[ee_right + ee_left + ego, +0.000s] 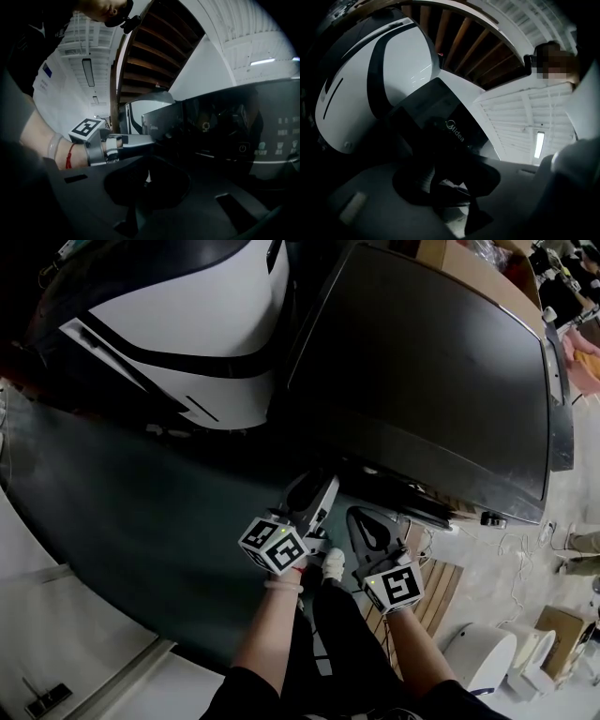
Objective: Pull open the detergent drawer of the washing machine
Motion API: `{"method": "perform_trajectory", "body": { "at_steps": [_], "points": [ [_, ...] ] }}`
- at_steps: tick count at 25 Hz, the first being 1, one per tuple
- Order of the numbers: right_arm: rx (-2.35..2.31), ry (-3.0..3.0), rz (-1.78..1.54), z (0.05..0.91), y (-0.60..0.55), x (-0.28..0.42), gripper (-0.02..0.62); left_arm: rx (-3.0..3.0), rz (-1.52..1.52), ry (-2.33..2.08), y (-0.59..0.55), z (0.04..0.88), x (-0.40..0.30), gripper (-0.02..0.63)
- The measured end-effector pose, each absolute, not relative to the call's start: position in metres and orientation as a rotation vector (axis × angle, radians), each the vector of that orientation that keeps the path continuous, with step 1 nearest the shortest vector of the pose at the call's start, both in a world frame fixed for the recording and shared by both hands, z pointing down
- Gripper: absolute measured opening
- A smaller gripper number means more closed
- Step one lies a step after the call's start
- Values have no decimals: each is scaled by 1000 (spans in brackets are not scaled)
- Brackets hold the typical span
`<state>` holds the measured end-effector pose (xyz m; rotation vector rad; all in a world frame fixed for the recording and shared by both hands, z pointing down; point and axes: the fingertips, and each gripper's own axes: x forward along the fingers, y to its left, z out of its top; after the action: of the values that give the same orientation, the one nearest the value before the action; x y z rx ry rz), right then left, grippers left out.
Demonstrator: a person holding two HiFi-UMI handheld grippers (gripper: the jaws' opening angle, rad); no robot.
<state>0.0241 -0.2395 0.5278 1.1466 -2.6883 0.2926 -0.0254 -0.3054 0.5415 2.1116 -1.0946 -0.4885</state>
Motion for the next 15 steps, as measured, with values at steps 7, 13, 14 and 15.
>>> {"method": "perform_trajectory", "body": {
  "at_steps": [7, 13, 14, 15],
  "points": [
    [1153, -2667, 311, 531, -244, 26, 15, 1972, -712, -995, -314, 543, -32, 138],
    [1128, -2679, 293, 538, -243, 27, 15, 1896, -871, -900, -322, 541, -35, 138],
    [1128, -2678, 295, 539, -243, 27, 15, 1892, -887, -883, -322, 541, -35, 138],
    [1127, -2678, 295, 540, -244, 27, 15, 1887, -903, -866, -322, 541, -34, 138]
  ]
}}
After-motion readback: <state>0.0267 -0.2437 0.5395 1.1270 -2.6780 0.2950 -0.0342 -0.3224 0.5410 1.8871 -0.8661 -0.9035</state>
